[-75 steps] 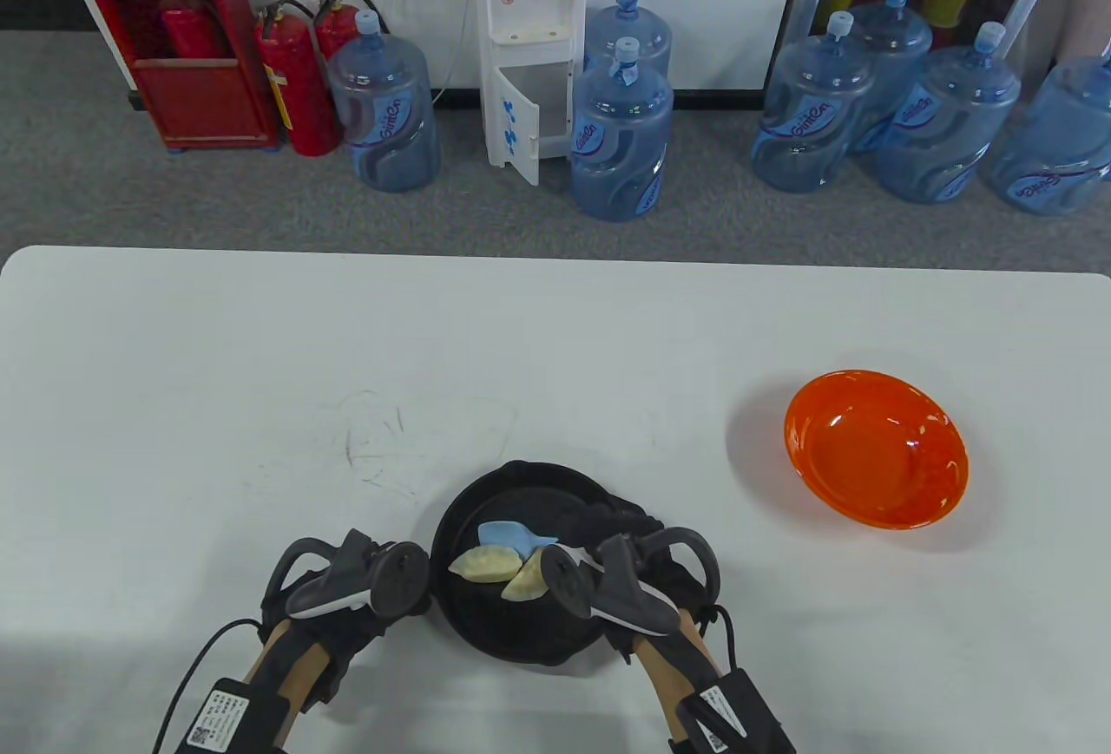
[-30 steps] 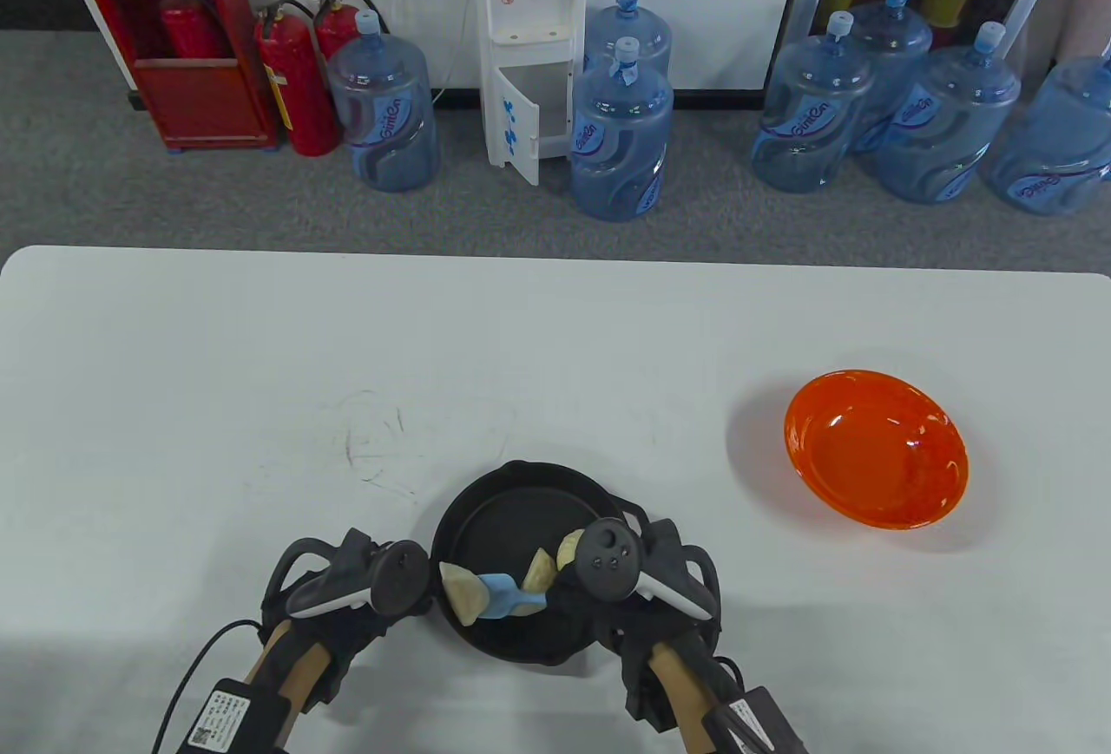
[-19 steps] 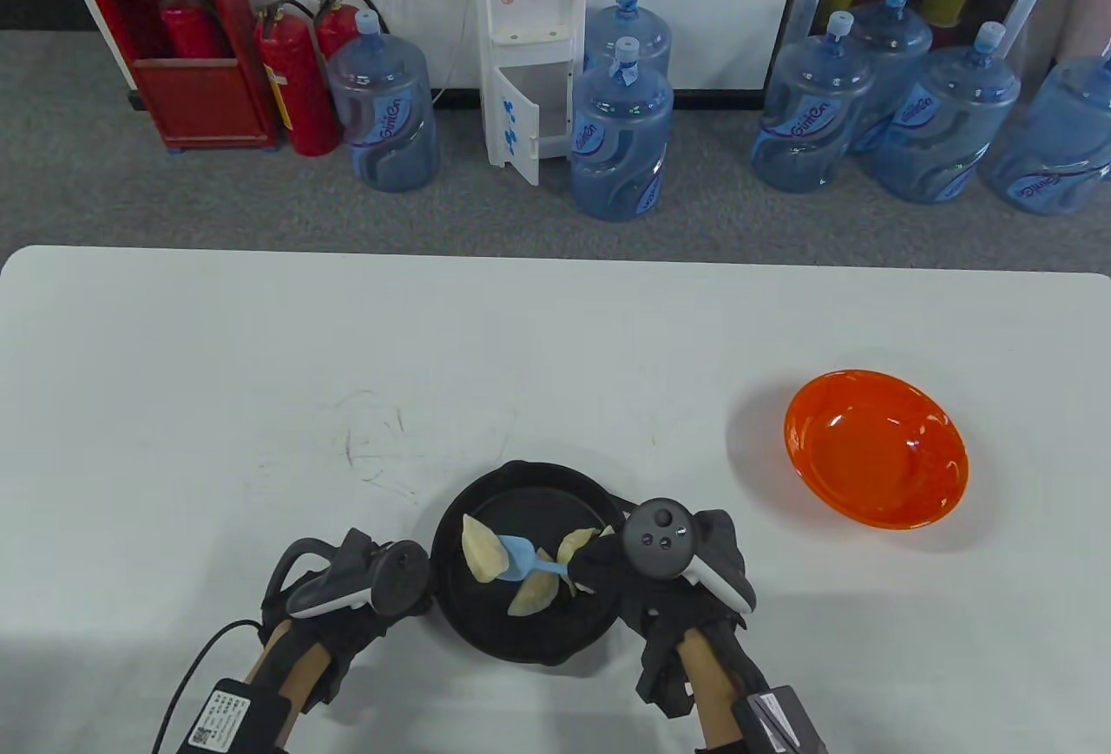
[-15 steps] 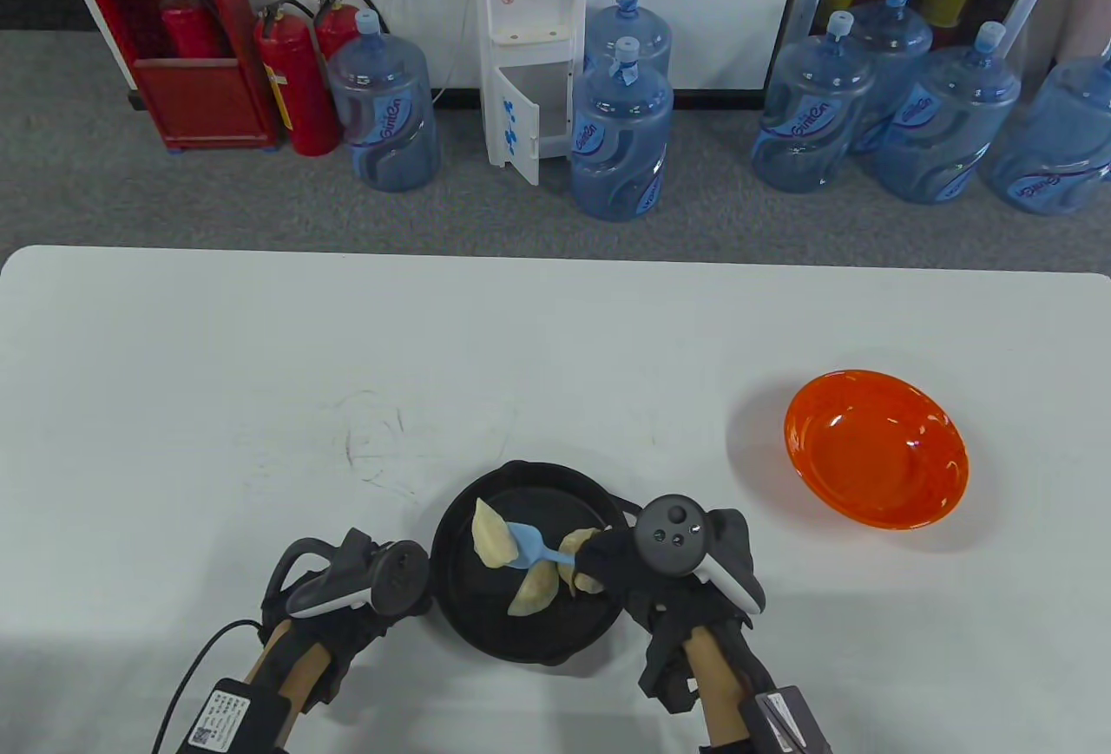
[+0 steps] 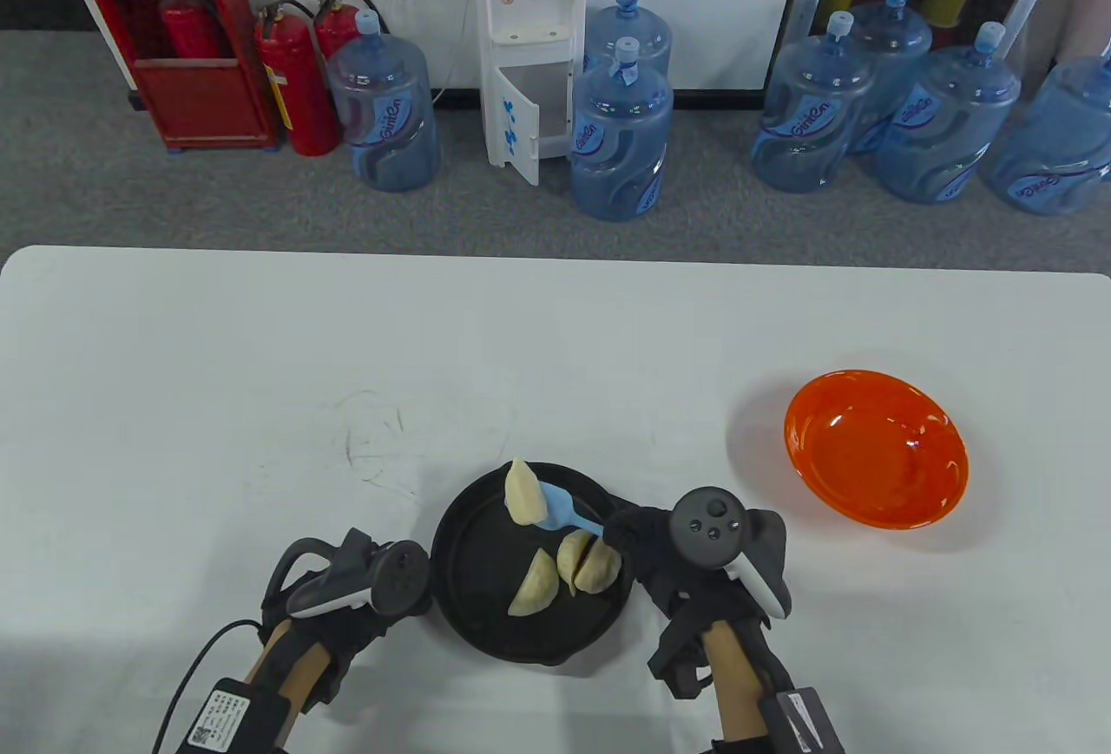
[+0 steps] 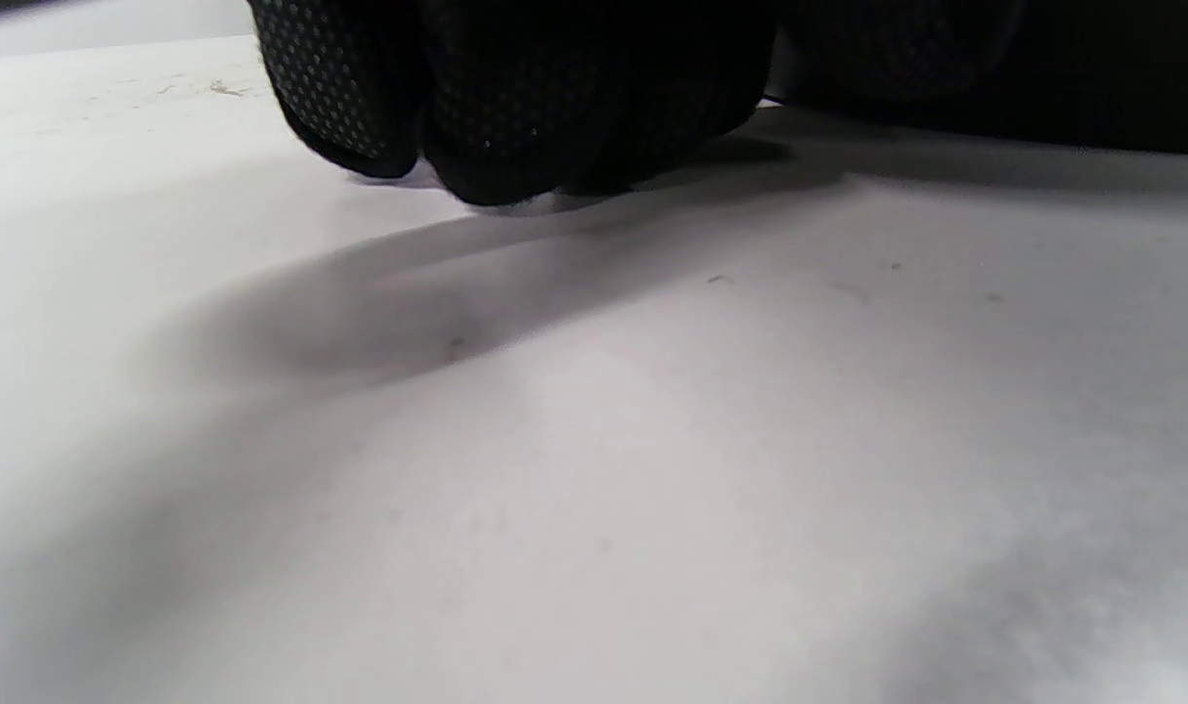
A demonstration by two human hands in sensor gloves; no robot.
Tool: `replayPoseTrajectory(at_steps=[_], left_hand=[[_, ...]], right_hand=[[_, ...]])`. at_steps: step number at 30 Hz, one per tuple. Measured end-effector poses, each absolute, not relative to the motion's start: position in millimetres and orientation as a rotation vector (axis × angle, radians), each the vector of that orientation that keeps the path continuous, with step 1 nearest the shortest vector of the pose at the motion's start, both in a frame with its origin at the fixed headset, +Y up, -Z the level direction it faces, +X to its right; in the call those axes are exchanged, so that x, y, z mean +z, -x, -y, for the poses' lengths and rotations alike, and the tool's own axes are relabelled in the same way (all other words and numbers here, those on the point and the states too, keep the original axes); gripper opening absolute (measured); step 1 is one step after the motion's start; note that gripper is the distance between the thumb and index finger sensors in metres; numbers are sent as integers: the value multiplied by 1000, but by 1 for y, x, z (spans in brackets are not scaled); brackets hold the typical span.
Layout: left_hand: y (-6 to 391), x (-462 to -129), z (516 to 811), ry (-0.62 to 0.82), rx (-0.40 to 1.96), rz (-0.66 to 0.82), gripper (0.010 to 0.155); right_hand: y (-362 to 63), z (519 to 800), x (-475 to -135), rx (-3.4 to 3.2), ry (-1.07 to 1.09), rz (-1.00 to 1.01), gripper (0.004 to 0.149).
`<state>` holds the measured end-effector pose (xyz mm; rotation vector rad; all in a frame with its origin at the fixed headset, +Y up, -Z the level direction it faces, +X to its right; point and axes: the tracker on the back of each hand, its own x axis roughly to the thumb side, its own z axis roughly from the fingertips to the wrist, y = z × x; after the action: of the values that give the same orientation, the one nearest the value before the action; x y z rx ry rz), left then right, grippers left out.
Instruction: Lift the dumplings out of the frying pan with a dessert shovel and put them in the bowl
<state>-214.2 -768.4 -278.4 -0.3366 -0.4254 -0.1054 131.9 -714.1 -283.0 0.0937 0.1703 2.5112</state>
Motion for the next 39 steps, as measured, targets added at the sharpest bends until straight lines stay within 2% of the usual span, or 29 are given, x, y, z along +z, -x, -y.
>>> replayPoseTrajectory(at_steps=[21,29,39], left_hand=[[214,-278,769,337,-105,428,57],[214,-278,769,336,-103,429,57],[214,-278,769,337,-101,430,57]], right_hand=[[-191,698,-278,2461,268,75,43],[-225,693,-272,2380,479,199,43],[-259,695,-265,2310,639,247,43]])
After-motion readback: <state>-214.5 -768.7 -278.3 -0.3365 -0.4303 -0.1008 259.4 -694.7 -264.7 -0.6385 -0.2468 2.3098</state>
